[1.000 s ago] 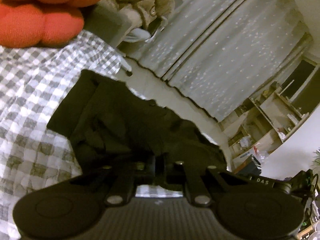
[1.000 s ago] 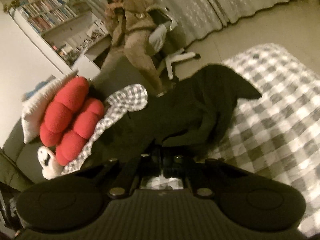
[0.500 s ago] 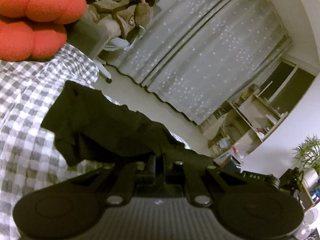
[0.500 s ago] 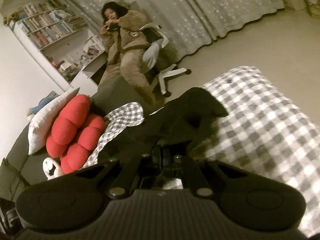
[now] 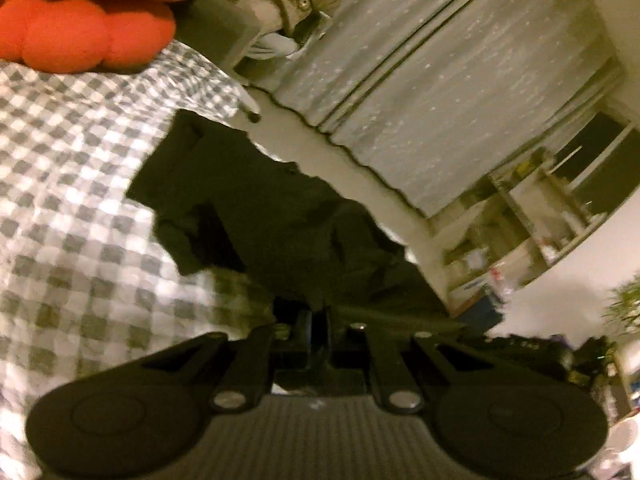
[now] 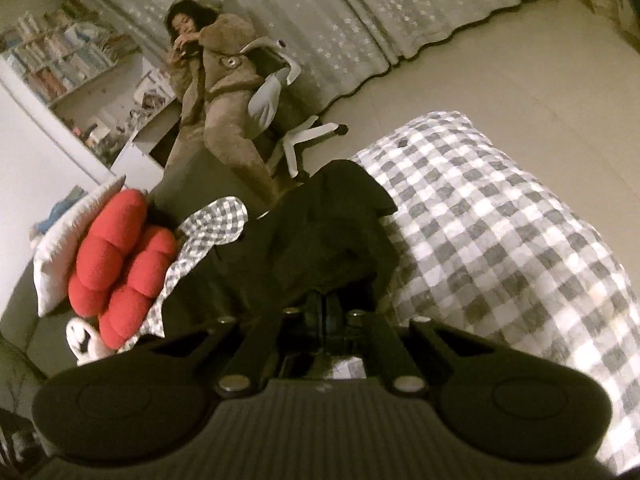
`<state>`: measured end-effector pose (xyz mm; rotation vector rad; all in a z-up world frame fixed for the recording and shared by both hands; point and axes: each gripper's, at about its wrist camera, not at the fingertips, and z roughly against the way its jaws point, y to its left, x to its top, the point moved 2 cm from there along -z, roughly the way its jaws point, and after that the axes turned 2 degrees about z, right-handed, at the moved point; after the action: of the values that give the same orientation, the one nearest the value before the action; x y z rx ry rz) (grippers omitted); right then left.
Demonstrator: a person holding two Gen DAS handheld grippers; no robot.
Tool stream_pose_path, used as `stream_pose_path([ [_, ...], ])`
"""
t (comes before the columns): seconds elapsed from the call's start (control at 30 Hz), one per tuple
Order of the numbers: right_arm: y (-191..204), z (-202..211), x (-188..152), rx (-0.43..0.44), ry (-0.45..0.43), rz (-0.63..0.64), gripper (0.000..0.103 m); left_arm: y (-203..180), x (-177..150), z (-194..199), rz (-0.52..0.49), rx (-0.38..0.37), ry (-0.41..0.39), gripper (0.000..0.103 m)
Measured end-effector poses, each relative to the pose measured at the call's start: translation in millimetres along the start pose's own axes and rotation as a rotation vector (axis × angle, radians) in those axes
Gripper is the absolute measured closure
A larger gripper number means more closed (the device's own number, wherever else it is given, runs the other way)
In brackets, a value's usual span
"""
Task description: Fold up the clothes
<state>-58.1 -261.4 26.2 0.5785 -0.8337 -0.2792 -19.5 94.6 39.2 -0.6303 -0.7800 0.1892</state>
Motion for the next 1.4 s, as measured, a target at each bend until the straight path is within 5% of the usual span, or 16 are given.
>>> stream_pose_path([
  [0.37, 2, -57, 6, 0.003, -0.017, 0.029, 0.100, 16, 37, -49, 0.011, 0.154, -0.032, 0.096],
  [0.73, -3, -102, 6, -0.045, -0.008, 0.065, 0.096, 64, 47, -82, 0.167, 0.165, -0.118, 0.097],
  [0.87, -2, -97, 6, -0.027, -0.007, 0.066, 0.090, 56, 46, -73, 0.138, 0.154, -0.120, 0.095],
  [1.03, -1, -82, 4, -0.005, 0.007, 0.046, 0.084, 55, 36, -59, 0.128, 0.152, -0.063, 0.077],
  [1.1, 1, -75, 2, 0.008, 0.015, 0.033, 0.063, 53, 30, -52, 0.118, 0.154, -0.032, 0.075],
  [1.23, 8, -59, -3, 0.016, 0.011, 0.051, 0.062, 48, 19, -46, 0.115, 0.139, 0.029, 0.065],
  [1.4, 11, -50, -14, -0.017, 0.046, 0.083, 0.062, 43, 5, -47, 0.106, 0.137, 0.091, 0.064],
])
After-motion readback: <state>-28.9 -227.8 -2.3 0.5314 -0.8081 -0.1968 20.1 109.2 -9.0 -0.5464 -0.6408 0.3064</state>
